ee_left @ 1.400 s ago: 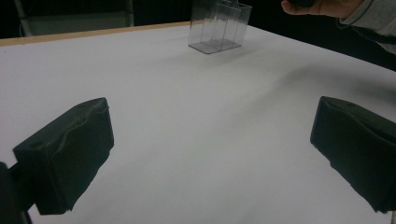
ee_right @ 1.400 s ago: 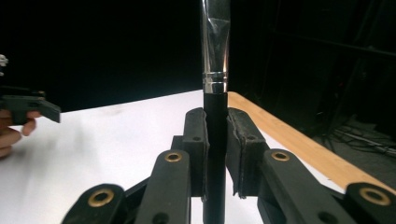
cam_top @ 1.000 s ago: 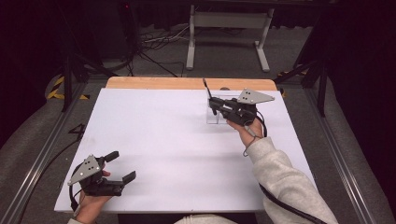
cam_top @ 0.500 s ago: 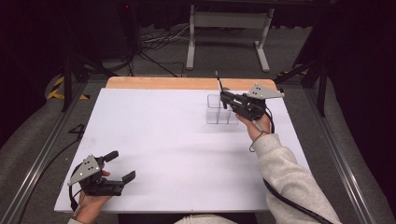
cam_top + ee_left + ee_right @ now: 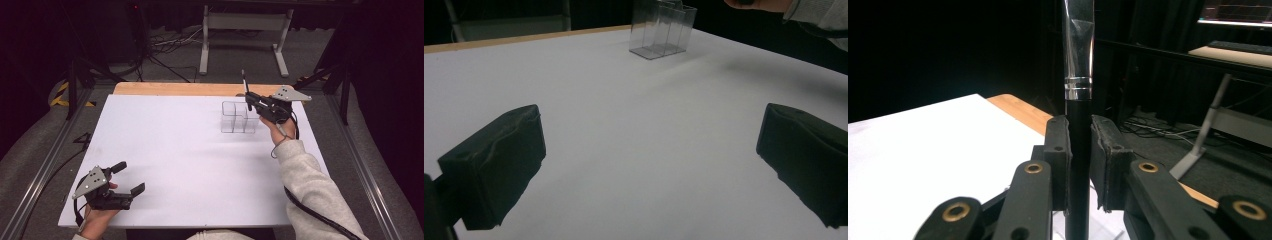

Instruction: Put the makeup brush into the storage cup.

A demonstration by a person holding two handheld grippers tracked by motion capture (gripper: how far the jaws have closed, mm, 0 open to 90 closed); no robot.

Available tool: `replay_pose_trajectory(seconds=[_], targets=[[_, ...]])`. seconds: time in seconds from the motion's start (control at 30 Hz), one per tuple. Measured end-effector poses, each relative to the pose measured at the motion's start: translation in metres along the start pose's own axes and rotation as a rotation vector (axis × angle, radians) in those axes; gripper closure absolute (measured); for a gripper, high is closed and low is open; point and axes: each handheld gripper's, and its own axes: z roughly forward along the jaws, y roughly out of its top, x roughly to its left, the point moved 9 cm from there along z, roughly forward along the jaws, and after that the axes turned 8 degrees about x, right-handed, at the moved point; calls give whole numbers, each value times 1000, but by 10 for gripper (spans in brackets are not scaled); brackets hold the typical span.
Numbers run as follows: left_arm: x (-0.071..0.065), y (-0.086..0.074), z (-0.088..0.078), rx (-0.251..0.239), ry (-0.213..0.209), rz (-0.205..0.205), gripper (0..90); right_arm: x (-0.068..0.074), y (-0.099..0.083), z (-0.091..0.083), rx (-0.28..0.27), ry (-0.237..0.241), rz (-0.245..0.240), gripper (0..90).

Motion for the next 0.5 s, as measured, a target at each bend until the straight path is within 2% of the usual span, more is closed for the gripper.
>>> replay_pose_trajectory(seconds=[0.5], targets=[[0,0,1,-2,2,-5,2,-21,-8,1,-23,-49,39,787]])
